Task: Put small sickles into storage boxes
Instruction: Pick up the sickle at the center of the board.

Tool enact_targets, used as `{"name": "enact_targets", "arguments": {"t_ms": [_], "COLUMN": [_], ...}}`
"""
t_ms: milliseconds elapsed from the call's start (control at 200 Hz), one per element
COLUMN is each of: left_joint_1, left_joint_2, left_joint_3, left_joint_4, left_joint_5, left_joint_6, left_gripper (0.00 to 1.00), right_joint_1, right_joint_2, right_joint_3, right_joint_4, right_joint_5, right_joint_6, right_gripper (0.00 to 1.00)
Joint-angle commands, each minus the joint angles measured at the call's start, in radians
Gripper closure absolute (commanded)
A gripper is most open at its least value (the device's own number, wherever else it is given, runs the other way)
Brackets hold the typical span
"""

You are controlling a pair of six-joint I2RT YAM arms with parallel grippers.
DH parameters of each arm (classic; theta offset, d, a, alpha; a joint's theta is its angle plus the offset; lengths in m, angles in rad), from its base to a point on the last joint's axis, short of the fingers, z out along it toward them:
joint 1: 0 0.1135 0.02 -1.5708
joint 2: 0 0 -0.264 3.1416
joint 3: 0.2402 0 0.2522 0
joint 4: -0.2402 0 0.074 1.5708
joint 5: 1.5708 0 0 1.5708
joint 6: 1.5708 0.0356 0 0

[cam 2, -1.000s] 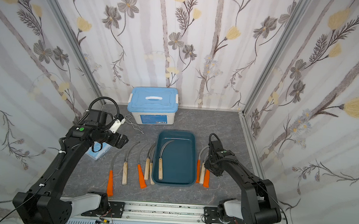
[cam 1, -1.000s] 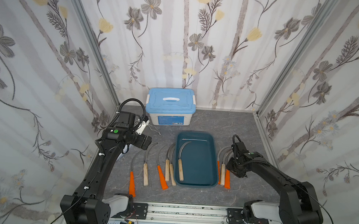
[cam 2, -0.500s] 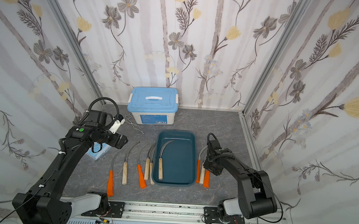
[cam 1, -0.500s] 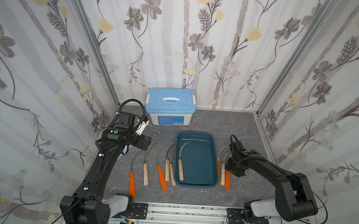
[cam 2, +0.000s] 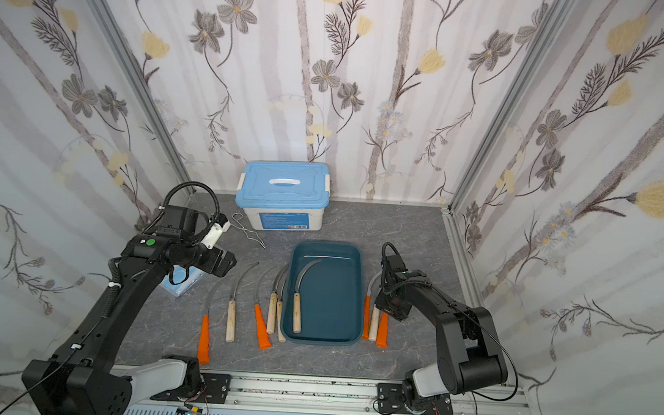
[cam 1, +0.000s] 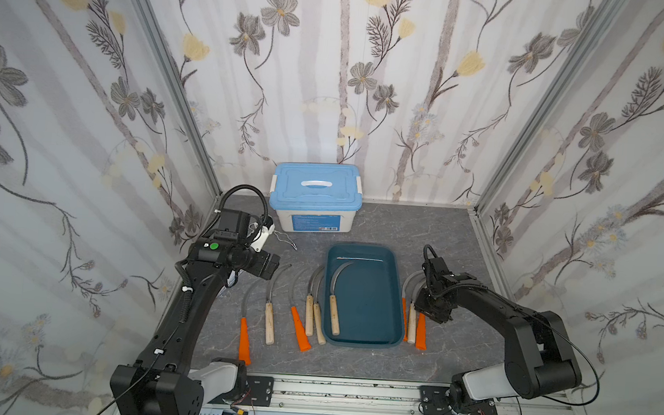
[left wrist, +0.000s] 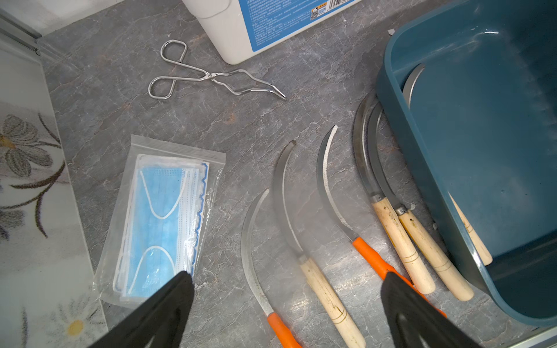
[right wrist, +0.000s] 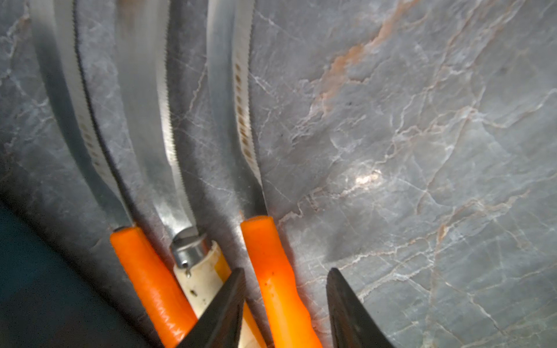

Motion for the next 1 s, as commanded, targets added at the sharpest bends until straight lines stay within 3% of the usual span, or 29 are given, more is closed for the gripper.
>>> {"name": "enact_targets", "arguments": {"t_ms": [0,570,994], "left_joint_1": [0.001,0.001,0.001], "left_joint_2": [-0.003,-0.012,-0.032], "left_joint_3": [-0.003,-0.009,-0.021], "left_joint_4": [0.010,0.010,0.004], "left_joint_5": [-0.002,-0.009,-0.017], "left_joint_6": [0.001,0.008,0.022], "left_gripper": [0.00,0.00,0.00], "right_joint_1": [0.000,0.018,0.041], "right_joint_2": [0.003,0.051,0.100], "right_joint_3": [0.007,-0.007,-0.004], "right_joint_4": [0.008,0.031,0.041], "right_joint_5": [0.017,0.025,0.029], "right_joint_6": [-0.006,-0.015,-0.017], "right_gripper": [0.54,0.55,0.62]}}
